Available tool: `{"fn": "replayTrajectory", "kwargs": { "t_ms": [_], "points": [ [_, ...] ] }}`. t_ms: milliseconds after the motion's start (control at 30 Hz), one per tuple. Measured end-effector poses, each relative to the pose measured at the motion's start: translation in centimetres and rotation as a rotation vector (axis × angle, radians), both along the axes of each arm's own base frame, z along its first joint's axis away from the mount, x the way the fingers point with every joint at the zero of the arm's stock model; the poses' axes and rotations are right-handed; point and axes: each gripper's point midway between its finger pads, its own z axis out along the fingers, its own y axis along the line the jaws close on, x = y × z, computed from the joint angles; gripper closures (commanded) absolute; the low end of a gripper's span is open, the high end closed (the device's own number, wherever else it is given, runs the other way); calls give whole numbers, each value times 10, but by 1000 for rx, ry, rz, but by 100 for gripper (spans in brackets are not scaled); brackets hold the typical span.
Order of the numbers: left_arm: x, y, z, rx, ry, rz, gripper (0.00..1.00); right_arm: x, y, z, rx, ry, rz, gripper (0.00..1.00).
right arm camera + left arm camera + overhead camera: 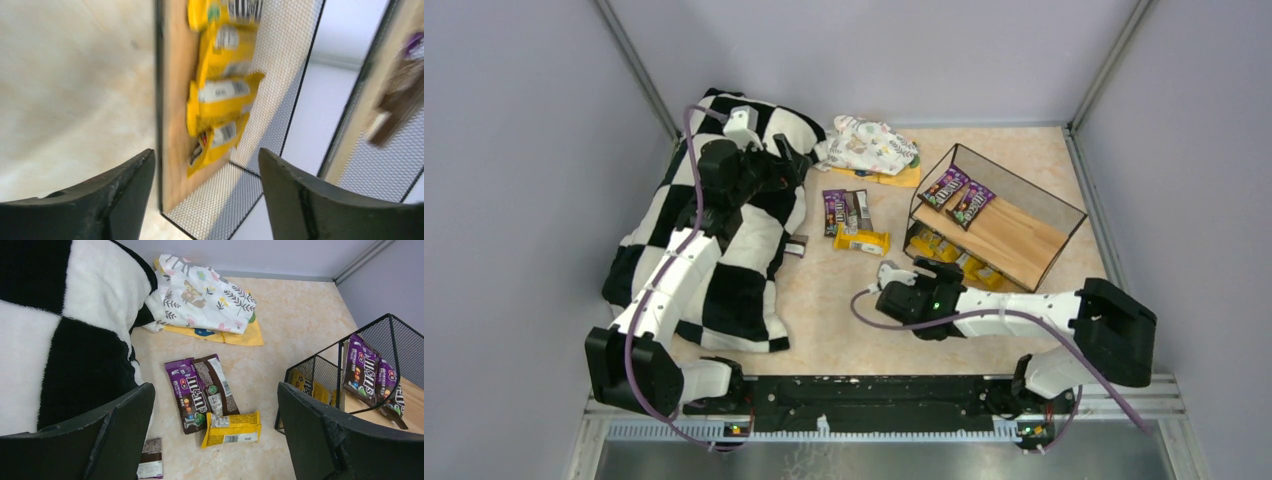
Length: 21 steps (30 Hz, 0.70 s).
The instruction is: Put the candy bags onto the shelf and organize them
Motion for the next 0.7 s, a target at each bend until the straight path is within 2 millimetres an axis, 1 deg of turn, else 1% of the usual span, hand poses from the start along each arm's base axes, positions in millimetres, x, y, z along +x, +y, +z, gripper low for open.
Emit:
{"fn": "replayTrajectory", "kwargs": {
  "t_ms": [33, 67, 100, 133, 200, 267, 333, 367, 400, 467, 567, 633, 700],
  "points": [
    [1, 1, 1, 0, -2, 4, 2, -3, 14, 8, 27, -21, 36, 8],
    [1, 3, 2, -1, -4, 9, 2, -7, 33, 16, 70, -39, 75, 2],
    [2, 5, 2, 0, -4, 14, 2, -9, 49, 21, 123, -52, 88, 1],
    [3, 9, 2, 1, -5, 27, 2, -12, 69, 28, 195, -60, 87, 1],
    [5, 18, 3, 8, -8, 59, 2, -10, 112, 39, 358, -60, 40, 1],
    [7, 29, 6, 19, -18, 102, 2, -2, 164, 47, 526, -56, -27, 1],
    [8, 44, 11, 33, -31, 168, 2, 8, 212, 46, 656, -55, -89, 1],
    [7, 52, 14, 41, -41, 202, 2, 13, 232, 42, 706, -60, -126, 1],
    [7, 58, 18, 46, -52, 230, 2, 17, 246, 37, 741, -65, -155, 1],
    [4, 74, 29, 53, -83, 298, 2, 26, 265, 25, 781, -104, -236, 1],
    [-4, 91, 42, 53, -123, 374, 2, 41, 282, 9, 825, -175, -380, 1],
    [-7, 100, 48, 50, -144, 411, 2, 53, 290, 2, 868, -213, -482, 1],
    [-10, 108, 51, 50, -155, 446, 2, 69, 292, -5, 911, -263, -586, 1]
  ]
}}
